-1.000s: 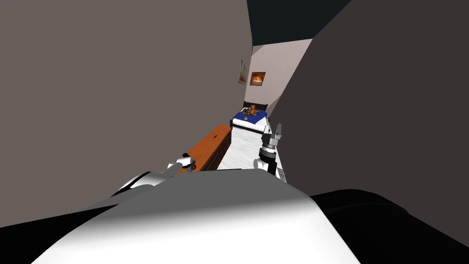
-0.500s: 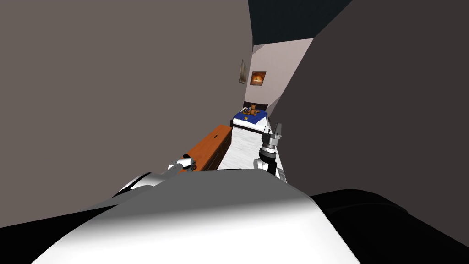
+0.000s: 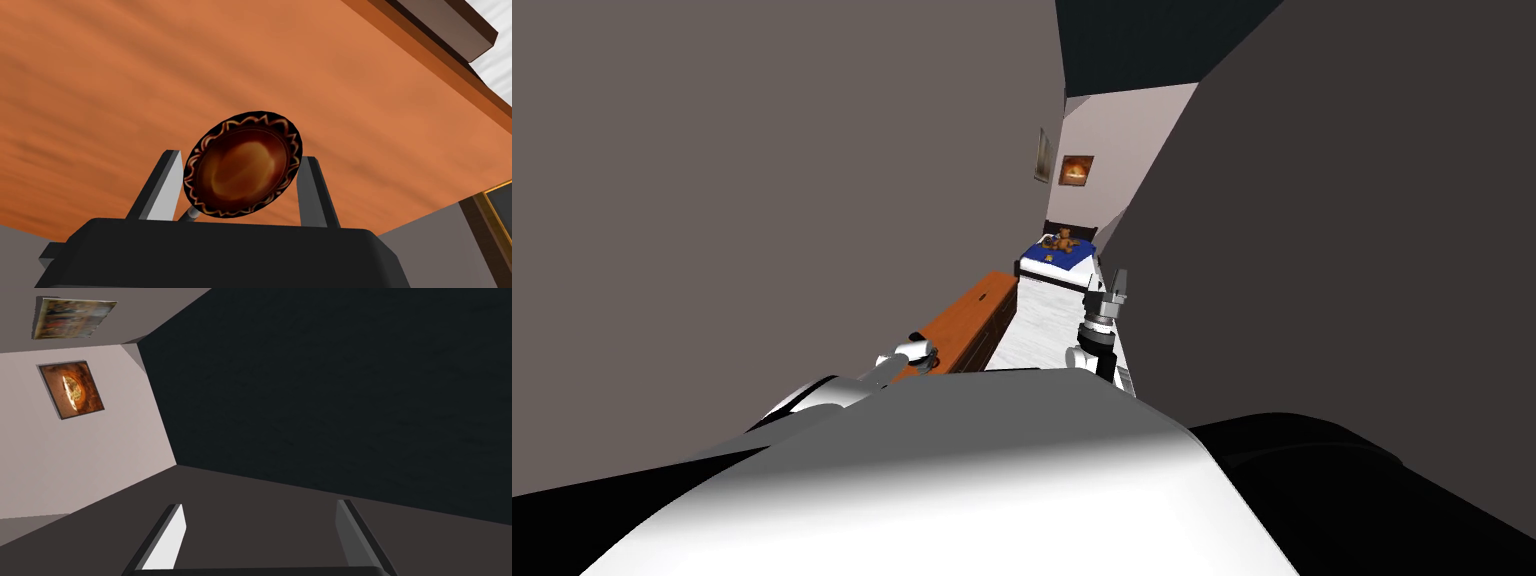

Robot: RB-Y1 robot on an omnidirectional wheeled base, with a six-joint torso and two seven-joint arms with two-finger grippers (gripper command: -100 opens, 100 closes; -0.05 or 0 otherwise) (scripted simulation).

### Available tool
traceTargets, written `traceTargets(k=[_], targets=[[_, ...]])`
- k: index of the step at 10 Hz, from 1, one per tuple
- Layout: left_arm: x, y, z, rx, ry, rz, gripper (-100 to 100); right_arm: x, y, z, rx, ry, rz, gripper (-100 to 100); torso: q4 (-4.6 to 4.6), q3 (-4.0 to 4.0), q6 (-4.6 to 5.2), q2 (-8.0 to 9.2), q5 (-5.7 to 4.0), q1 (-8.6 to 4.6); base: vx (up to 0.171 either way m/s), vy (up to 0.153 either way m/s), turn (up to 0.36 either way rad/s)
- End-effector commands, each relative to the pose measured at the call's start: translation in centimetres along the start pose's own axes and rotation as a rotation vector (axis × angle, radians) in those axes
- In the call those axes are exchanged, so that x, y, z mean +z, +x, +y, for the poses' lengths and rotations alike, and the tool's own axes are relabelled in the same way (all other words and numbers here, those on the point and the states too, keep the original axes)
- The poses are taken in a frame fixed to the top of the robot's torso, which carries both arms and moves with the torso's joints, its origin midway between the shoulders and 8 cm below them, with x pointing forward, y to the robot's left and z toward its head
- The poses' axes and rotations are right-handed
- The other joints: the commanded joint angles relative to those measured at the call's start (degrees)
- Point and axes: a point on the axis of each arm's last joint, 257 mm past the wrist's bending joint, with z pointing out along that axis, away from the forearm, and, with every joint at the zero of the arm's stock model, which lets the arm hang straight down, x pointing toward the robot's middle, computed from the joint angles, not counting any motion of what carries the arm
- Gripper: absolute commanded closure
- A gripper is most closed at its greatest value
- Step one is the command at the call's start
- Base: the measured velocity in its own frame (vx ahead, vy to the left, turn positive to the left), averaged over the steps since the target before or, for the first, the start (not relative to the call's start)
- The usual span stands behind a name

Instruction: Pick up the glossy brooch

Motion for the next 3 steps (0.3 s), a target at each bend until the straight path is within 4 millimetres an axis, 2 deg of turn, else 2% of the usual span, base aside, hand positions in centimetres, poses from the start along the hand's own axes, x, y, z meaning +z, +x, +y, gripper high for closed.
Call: traceTargets(k=[1, 2, 3], targets=[[-0.06, -0.21, -0.21, 0.000, -0.004, 0.001, 100, 0.00, 0.00, 0.00, 0.000, 0.000, 0.000, 0, 0.00, 0.00, 0.00, 0.00, 0.00, 0.00, -0.034, -0.032, 0.000], [-0.09, -0.09, -0.15, -0.002, -0.004, 0.001, 100, 0.00, 0.00, 0.00, 0.000, 0.000, 0.000, 0, -0.02, -0.02, -0.02, -0.03, 0.02, 0.09, -0.014, -0.011, 0.001], [-0.07, -0.09, -0.09, -0.001, -0.005, 0.002, 0, 0.00, 0.00, 0.00, 0.000, 0.000, 0.000, 0, -0.01, -0.04, -0.01, -0.09, 0.04, 0.18, 0.000, 0.000, 0.000]])
